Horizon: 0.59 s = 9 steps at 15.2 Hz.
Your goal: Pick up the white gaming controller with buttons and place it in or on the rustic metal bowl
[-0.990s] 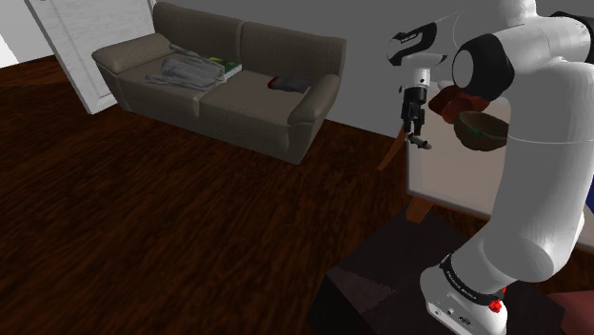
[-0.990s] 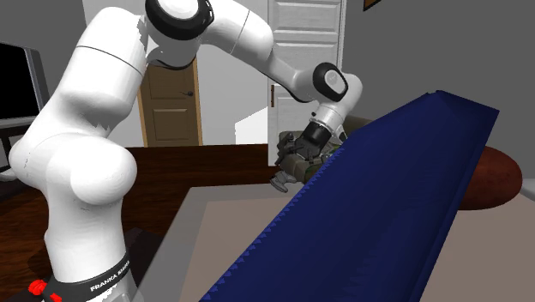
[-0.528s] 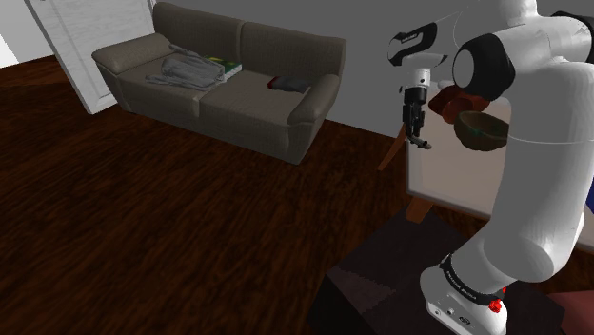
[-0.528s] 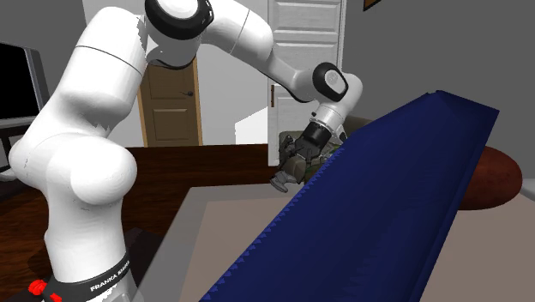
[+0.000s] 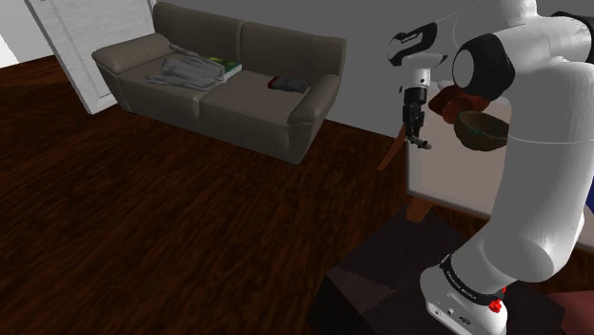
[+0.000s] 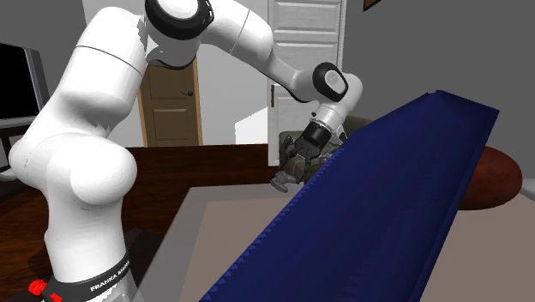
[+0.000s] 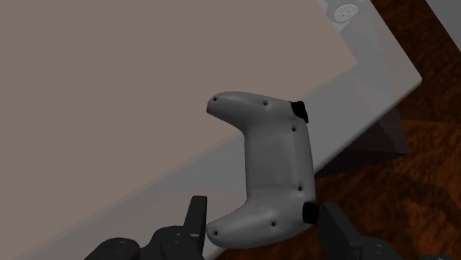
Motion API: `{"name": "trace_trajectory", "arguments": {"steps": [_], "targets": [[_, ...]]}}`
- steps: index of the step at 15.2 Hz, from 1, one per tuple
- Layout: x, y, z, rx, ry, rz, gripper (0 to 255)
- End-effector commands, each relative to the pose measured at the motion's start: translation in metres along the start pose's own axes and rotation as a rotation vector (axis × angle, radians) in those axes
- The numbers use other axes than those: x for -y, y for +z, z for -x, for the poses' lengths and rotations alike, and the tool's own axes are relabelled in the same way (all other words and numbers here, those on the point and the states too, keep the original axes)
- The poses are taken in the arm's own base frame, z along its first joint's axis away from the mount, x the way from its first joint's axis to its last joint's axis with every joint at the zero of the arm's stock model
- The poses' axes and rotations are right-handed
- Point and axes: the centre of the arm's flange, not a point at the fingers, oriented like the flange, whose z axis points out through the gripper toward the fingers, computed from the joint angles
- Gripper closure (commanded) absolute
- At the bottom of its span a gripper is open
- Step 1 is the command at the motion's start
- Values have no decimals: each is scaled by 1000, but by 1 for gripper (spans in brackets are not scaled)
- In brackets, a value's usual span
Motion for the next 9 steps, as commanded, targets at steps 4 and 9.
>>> {"name": "trace_trajectory", "arguments": {"steps": [4, 9], "targets": [[7, -10, 7, 3, 0, -1, 255], [18, -30, 21, 3, 0, -1, 255]]}}
